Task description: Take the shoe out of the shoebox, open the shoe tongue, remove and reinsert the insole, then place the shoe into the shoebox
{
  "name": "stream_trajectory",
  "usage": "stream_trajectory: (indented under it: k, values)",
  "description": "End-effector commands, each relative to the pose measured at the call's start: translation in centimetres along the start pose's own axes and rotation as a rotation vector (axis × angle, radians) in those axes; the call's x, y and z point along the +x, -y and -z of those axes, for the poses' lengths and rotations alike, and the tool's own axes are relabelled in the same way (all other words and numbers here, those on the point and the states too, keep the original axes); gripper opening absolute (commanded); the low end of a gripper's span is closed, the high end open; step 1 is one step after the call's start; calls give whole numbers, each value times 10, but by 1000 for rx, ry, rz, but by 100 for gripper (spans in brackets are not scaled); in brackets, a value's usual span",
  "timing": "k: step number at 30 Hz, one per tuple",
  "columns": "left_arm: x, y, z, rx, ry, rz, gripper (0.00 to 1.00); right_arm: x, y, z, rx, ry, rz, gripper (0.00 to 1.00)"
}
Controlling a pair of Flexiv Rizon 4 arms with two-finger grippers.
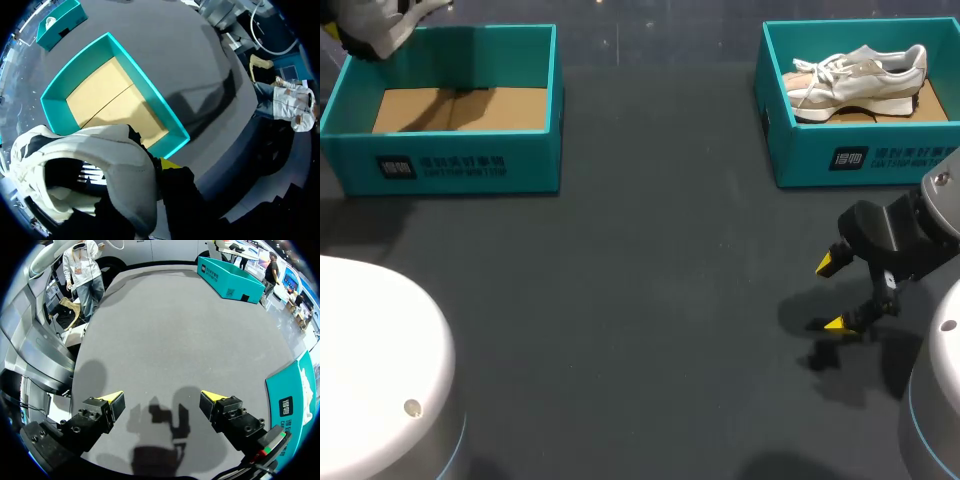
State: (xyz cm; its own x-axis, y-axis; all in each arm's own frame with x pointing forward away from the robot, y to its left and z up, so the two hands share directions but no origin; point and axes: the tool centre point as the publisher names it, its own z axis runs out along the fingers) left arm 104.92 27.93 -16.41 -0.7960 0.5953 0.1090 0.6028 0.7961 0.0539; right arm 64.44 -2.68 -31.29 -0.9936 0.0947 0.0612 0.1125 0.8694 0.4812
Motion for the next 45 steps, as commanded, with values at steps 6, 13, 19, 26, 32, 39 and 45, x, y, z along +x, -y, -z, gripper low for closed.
stream_trajectory:
  k: [6, 13, 19, 26, 32, 39, 45]
  values:
    - [5, -20, -1, -180, 40, -434, 0, 2, 0, 0, 2, 3, 0, 100]
    - [8, -34, -1, -492, 41, -421, 0, 2, 0, 0, 2, 3, 0, 100]
    - [8, -34, -1, -492, 41, -421, 0, 2, 0, 0, 2, 3, 0, 100]
    - [-1, -30, -16, -481, 49, -672, 0, 2, 0, 0, 2, 3, 0, 100]
    - [-4, -31, -23, -413, 59, -792, 0, 2, 0, 0, 2, 3, 0, 100]
    - [-7, -35, -26, -404, 37, -842, 0, 2, 0, 0, 2, 3, 0, 100]
    - [-7, -35, -26, -404, 37, -842, 0, 2, 0, 0, 2, 3, 0, 100]
